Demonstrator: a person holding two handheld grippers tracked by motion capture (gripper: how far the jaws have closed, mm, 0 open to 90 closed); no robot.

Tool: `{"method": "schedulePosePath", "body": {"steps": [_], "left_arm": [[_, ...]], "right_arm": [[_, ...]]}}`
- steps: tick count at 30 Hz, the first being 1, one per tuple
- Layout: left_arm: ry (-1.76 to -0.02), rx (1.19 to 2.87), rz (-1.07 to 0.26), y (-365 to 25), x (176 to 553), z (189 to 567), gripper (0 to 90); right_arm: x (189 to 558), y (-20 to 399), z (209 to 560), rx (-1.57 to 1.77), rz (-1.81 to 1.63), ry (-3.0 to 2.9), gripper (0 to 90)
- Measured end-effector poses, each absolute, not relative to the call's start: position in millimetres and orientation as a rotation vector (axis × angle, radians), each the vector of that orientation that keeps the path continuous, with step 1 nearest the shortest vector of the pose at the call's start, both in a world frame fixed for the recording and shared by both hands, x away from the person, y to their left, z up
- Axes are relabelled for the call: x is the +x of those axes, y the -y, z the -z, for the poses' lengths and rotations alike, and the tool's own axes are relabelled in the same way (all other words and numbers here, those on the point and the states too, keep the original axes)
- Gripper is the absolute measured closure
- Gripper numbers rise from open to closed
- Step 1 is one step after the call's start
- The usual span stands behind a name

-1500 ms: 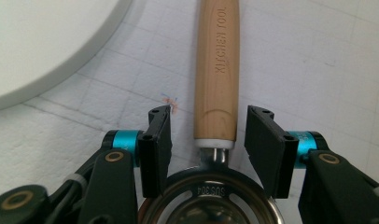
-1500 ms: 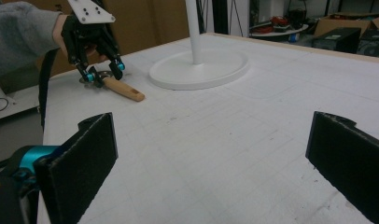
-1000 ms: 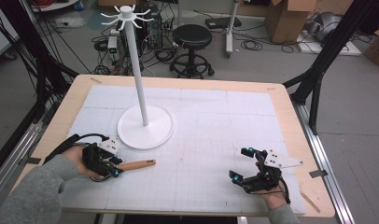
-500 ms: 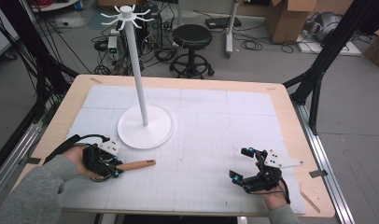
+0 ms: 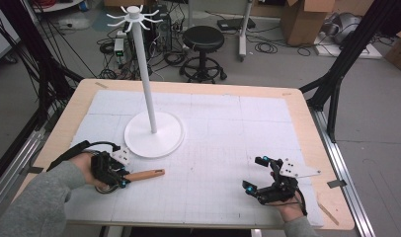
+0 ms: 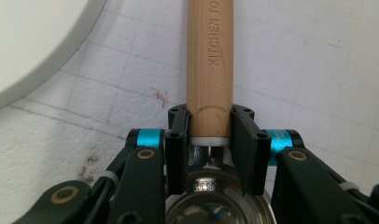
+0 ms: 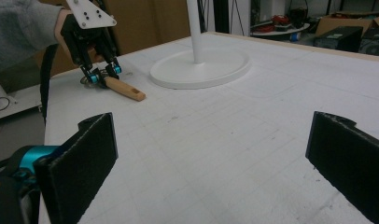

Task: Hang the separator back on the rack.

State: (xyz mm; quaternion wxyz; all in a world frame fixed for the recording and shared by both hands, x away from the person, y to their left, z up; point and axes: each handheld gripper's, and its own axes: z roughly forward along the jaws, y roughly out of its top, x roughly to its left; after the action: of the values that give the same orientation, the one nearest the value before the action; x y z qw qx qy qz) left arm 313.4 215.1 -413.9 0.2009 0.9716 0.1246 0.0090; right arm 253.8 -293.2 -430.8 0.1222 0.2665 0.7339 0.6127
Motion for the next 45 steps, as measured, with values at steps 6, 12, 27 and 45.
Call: {"method": "schedulePosePath", "body": {"steps": [6, 12, 27, 45], "left_arm": [[-0.34, 2.718, -0.026, -215, 314, 414, 68.8], [-0.326, 2.724, -0.038, -214, 313, 413, 69.3], [-0.318, 2.676, -0.038, -218, 308, 406, 69.4], [-0.341, 2.615, -0.028, -224, 300, 392, 69.4]], "right_arm": [[254, 294, 431, 0.774, -1.785, -2.139, 1.2], [253, 293, 431, 0.776, -1.785, -2.145, 1.2], [253, 294, 430, 0.777, -1.783, -2.134, 1.2], [253, 294, 429, 0.777, -1.785, -2.122, 1.2]]}}
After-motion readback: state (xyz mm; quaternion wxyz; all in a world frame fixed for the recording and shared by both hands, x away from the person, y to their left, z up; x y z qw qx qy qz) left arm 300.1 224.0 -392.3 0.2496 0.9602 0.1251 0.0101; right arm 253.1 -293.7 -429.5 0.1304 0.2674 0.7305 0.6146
